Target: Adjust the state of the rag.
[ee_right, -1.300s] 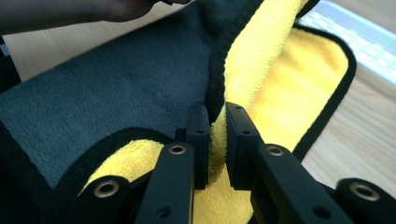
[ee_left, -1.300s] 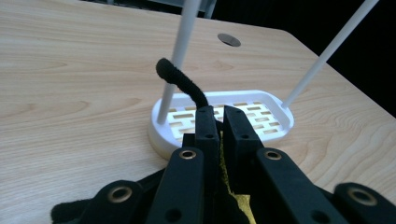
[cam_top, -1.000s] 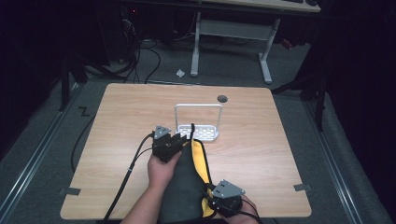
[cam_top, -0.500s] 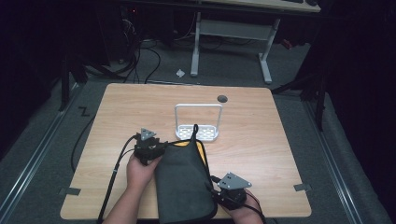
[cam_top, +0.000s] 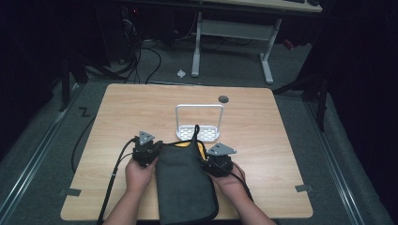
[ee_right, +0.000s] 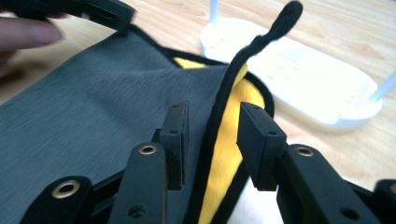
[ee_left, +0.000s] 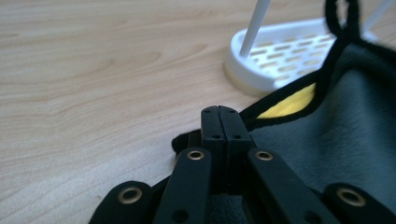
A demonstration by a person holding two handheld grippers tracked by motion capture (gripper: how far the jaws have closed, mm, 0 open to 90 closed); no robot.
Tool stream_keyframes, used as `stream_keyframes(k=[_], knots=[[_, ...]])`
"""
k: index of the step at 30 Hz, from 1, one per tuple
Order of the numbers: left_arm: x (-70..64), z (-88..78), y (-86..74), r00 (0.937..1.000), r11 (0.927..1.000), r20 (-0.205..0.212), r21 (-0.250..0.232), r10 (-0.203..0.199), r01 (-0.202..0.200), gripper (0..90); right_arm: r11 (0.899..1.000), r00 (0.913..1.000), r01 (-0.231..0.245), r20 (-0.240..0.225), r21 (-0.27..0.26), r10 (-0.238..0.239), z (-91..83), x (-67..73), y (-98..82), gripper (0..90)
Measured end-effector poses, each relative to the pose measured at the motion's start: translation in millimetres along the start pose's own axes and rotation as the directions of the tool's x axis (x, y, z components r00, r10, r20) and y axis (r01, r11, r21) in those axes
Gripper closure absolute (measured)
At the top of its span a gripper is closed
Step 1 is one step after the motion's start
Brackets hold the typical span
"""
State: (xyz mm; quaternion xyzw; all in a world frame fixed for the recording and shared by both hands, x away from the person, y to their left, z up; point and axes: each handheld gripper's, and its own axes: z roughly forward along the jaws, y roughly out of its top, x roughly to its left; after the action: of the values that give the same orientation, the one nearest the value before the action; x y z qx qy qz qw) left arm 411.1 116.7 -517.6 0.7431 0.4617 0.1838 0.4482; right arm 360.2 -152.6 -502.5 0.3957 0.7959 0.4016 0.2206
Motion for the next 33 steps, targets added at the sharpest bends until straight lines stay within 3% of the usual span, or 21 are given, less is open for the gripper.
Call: stream_keyframes(k=[3, 5, 7, 12, 13, 15, 17, 19, 21, 24, 26, 30, 33], knots=[[1.0, 4.6, -0.3, 0.9994, 0.9999, 0.035, -0.008, -0.007, 0.008, 53.7, 1.0, 1.0, 0.0, 0.007, -0.002, 0.0, 7.3, -2.9, 2.0, 64.3], [-0.5, 14.4, -1.9, 0.9998, 0.9988, 0.022, 0.049, 0.003, -0.004, 51.0, 1.0, 0.9997, -0.023, 0.009, 0.007, 0.023, 12.9, -6.9, 2.4, 63.7], [-4.1, 22.9, -4.8, 0.9994, 0.9932, 0.005, 0.112, 0.033, -0.034, 59.7, 0.999, 0.999, -0.046, 0.003, 0.011, 0.046, 18.9, -10.4, 3.7, 63.6], [-5.7, 23.8, -8.2, 0.9992, 0.994, -0.025, 0.106, 0.033, -0.03, 88.7, 0.998, 0.9984, -0.055, -0.007, 0.012, 0.055, 32.5, -17.8, 12.5, 63.8], [-6.1, 23.6, -8.8, 0.9989, 0.9942, -0.028, 0.101, 0.038, -0.035, 89.9, 0.998, 0.9982, -0.059, -0.014, 0.015, 0.059, 33.9, -17.8, 13.8, 65.9], [-7.7, 22.6, -8.8, 0.9978, 0.9938, -0.038, 0.099, 0.053, -0.049, 90.0, 0.999, 0.9992, -0.039, -0.013, 0.028, 0.039, 36.0, -16.0, 15.1, 81.6], [-6.5, 17.9, -8.7, 0.9977, 0.9965, -0.05, 0.072, 0.045, -0.042, 90.0, 0.999, 0.9995, -0.031, 0.003, 0.034, 0.031, 34.7, -17.1, 13.8, 85.2], [-0.2, 10.8, -9.1, 0.9976, 0.9997, -0.069, 0.021, 0.01, -0.009, 90.0, 0.999, 0.999, -0.041, 0.016, 0.032, 0.041, 31.3, -21.2, 10.6, 85.7], [5.6, 7.0, -10.4, 0.9953, 1.0, -0.096, 0.006, -0.007, 0.008, 90.0, 0.998, 0.998, -0.057, 0.028, 0.041, 0.056, 31.2, -26.9, 5.7, 85.4], [13.2, 6.1, -12.7, 0.9941, 0.9984, -0.097, 0.023, -0.05, 0.052, 90.0, 0.993, 0.9961, -0.086, 0.029, 0.08, 0.084, 37.6, -33.7, -2.1, 82.3], [13.6, 4.3, -12.9, 0.9941, 0.9972, -0.086, 0.027, -0.067, 0.07, 89.9, 0.991, 0.9952, -0.094, 0.037, 0.093, 0.09, 40.6, -35.2, -5.7, 72.0], [9.8, -1.2, -13.7, 0.9932, 0.9922, -0.004, 0.045, -0.116, 0.116, 68.1, 0.986, 0.9908, -0.132, 0.044, 0.098, 0.128, 44.0, -39.8, -9.9, 64.6], [-0.5, -9.9, -17.4, 0.9934, 0.9935, 0.039, 0.041, -0.108, 0.106, 56.5, 0.986, 0.9904, -0.136, 0.04, 0.095, 0.132, 44.0, -40.7, -10.6, 64.1]])
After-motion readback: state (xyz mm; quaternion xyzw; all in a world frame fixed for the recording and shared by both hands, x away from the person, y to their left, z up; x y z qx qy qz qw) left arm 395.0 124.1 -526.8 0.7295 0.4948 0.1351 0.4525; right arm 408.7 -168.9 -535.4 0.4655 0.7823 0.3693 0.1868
